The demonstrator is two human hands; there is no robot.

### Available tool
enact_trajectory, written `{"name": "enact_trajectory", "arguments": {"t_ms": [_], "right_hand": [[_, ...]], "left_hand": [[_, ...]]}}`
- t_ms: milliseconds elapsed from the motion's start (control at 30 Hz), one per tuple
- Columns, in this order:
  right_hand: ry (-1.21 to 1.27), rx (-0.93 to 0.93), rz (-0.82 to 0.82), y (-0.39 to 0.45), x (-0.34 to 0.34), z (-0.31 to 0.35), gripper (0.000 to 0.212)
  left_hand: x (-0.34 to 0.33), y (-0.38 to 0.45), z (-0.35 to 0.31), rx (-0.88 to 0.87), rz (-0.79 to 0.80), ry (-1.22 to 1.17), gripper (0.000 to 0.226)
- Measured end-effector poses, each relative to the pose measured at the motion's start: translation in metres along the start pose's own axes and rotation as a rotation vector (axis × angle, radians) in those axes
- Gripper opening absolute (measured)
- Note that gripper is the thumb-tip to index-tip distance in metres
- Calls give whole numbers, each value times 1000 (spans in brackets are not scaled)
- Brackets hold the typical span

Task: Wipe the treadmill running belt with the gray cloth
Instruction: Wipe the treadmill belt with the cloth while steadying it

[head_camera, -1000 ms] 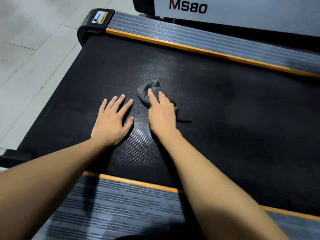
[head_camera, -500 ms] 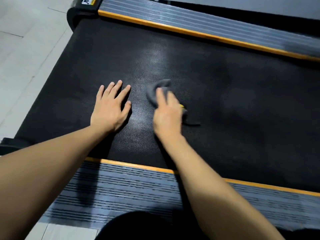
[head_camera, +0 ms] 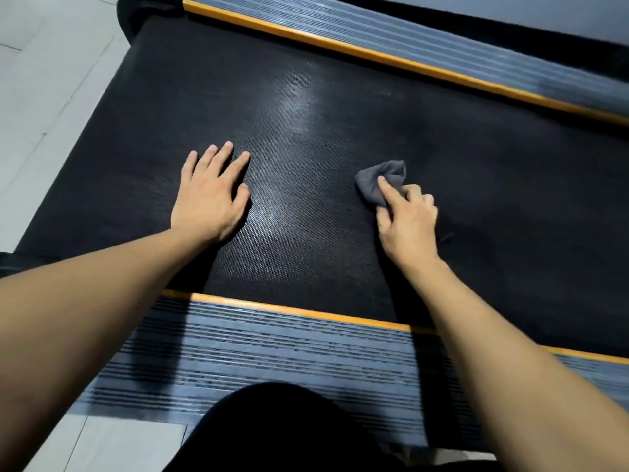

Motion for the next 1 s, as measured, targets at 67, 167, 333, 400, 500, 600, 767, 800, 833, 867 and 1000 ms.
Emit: {"name": "enact_trajectory", "arguments": {"t_ms": [67, 167, 333, 400, 500, 600, 767, 800, 833, 867, 1000], "right_hand": [[60, 116, 19, -15, -11, 48, 53], [124, 366, 47, -42, -20, 123, 53], [67, 293, 64, -38, -6, 90, 54], [16, 47, 2, -38, 7, 32, 52], [33, -273, 25, -41, 23, -21, 49], [121, -307, 52, -44, 17, 11, 50], [154, -20, 125, -59, -11, 161, 54], [162, 18, 133, -61, -13, 181, 56], [178, 45, 144, -62, -13, 192, 58], [196, 69, 164, -61, -12, 194, 60], [115, 82, 243, -54, 3, 139, 59]], "left_hand": [[0, 0, 1, -5, 6, 15, 58], [0, 0, 3, -29, 7, 26, 58], [0, 2, 4, -37, 15, 32, 59], [0, 1, 3, -30, 16, 36, 59], [-1, 0, 2, -23, 10, 38, 59], [-1, 0, 1, -26, 23, 37, 58], [-1, 0, 2, -19, 35, 22, 59], [0, 0, 2, -17, 45, 13, 61], [0, 1, 2, -16, 55, 6, 62], [0, 1, 3, -17, 63, 1, 63], [1, -2, 4, -34, 67, 14, 62]]}}
Point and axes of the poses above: each hand's wrist, its own y-axis towards the middle knuckle, its own x-axis out of the back of the hand, z = x × y, the point moved 3 cm from there along y, towards the middle knuckle, and after that the axes turned 2 degrees about -z, right-handed, at the moved point
